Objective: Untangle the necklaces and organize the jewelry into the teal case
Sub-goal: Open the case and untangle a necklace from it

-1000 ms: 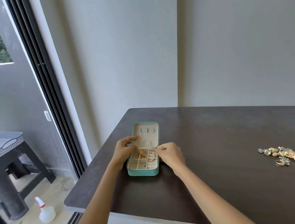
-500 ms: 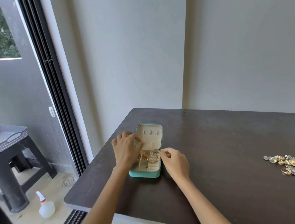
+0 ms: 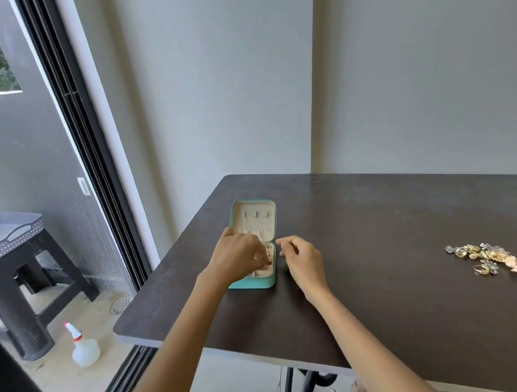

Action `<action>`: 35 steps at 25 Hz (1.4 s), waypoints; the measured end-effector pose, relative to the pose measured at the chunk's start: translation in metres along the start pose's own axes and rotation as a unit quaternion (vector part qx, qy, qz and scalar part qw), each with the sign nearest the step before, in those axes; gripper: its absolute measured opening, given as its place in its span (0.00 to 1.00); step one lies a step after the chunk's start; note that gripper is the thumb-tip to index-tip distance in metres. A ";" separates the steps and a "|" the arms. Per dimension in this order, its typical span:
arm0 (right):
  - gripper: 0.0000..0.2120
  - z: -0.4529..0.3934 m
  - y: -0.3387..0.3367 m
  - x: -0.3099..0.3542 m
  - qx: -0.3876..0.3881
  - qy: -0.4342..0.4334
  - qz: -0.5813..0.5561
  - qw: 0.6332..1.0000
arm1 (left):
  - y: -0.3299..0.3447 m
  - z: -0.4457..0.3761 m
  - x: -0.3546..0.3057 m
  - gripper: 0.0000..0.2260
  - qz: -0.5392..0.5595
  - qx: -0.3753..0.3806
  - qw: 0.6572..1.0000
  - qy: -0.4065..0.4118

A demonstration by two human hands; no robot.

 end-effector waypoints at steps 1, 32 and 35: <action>0.11 0.000 0.000 0.000 0.000 -0.003 -0.003 1.000 | -0.001 0.000 -0.001 0.09 0.005 -0.008 1.000 -0.007; 0.03 0.010 -0.062 0.074 0.108 -0.061 -0.181 0.976 | -0.083 0.012 -0.048 0.06 0.589 -0.069 0.805 -0.031; 0.02 0.017 -0.078 0.063 0.101 -0.045 -0.170 0.979 | -0.090 0.018 -0.050 0.06 0.669 -0.069 0.739 -0.036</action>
Point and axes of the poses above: each hand's wrist, its own z-axis away from the middle knuckle, its own y-axis out of the palm, x = y × z, the point moved 8 cm from there along -z, towards the middle knuckle, and after that the axes turned 5 degrees about -y, right-handed, at the moved point
